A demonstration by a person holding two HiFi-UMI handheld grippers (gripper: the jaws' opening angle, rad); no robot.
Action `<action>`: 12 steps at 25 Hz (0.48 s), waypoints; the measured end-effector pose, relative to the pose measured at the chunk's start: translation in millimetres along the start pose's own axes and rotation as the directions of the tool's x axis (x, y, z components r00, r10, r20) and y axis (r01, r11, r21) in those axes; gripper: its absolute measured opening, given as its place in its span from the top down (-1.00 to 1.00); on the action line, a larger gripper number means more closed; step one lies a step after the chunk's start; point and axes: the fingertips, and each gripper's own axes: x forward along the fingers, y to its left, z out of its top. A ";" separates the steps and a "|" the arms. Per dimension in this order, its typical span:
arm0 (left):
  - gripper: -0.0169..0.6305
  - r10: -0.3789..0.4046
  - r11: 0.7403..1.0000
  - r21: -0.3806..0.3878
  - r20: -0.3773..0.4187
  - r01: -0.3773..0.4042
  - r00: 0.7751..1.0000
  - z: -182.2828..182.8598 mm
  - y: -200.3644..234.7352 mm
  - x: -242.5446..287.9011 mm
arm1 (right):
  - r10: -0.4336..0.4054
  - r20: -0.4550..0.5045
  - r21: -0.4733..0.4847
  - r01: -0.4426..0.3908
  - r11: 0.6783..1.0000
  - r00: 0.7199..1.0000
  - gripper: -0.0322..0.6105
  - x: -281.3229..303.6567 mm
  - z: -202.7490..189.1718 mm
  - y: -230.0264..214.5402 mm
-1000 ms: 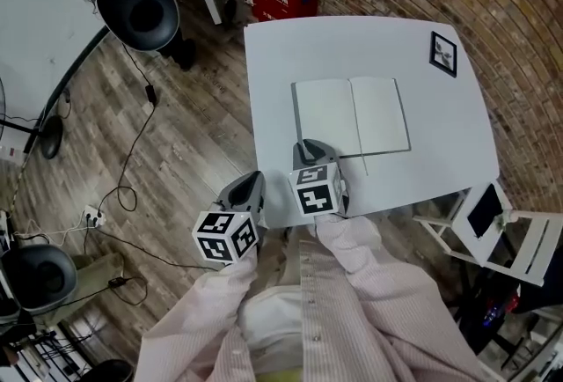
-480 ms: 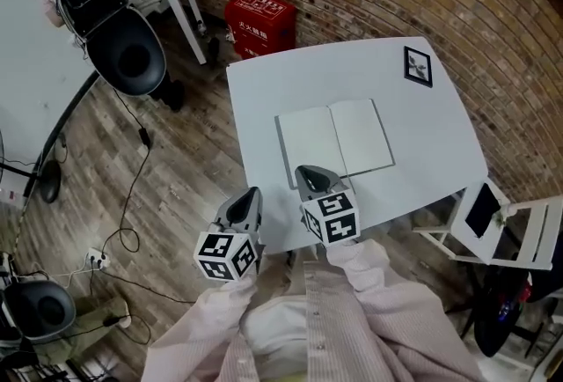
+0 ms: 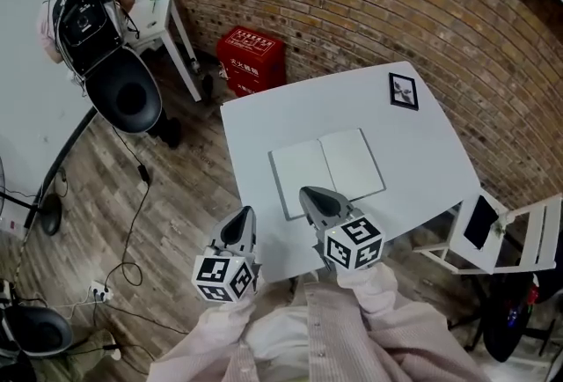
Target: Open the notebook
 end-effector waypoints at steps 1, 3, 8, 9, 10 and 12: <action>0.97 0.005 1.000 -0.003 0.010 -0.004 1.000 4.5 1.0 0.4 | 0.003 0.012 -0.001 -0.003 1.000 1.000 0.89 -1.9 5.1 -0.2; 0.97 0.008 1.000 0.005 0.036 -0.009 0.999 15.7 1.1 2.1 | 0.009 0.038 0.000 -0.009 1.000 0.999 0.89 -5.4 15.9 -1.4; 0.97 0.022 0.999 0.043 0.080 -0.025 0.997 38.5 3.3 0.9 | 0.014 0.105 -0.017 -0.013 1.000 0.994 0.89 -15.6 40.8 -4.1; 0.97 0.026 0.998 0.049 0.087 -0.031 0.996 42.0 4.8 0.3 | 0.017 0.120 -0.022 -0.015 1.000 0.993 0.89 -16.9 45.6 -5.0; 0.97 0.031 0.998 0.057 0.094 -0.036 0.995 45.6 6.6 -0.3 | 0.019 0.134 -0.027 -0.015 1.000 0.991 0.89 -18.0 50.3 -6.4; 0.97 0.042 0.996 0.069 0.108 -0.049 0.993 52.4 10.7 -2.3 | 0.015 0.157 -0.035 -0.010 0.999 0.987 0.89 -20.7 58.8 -10.0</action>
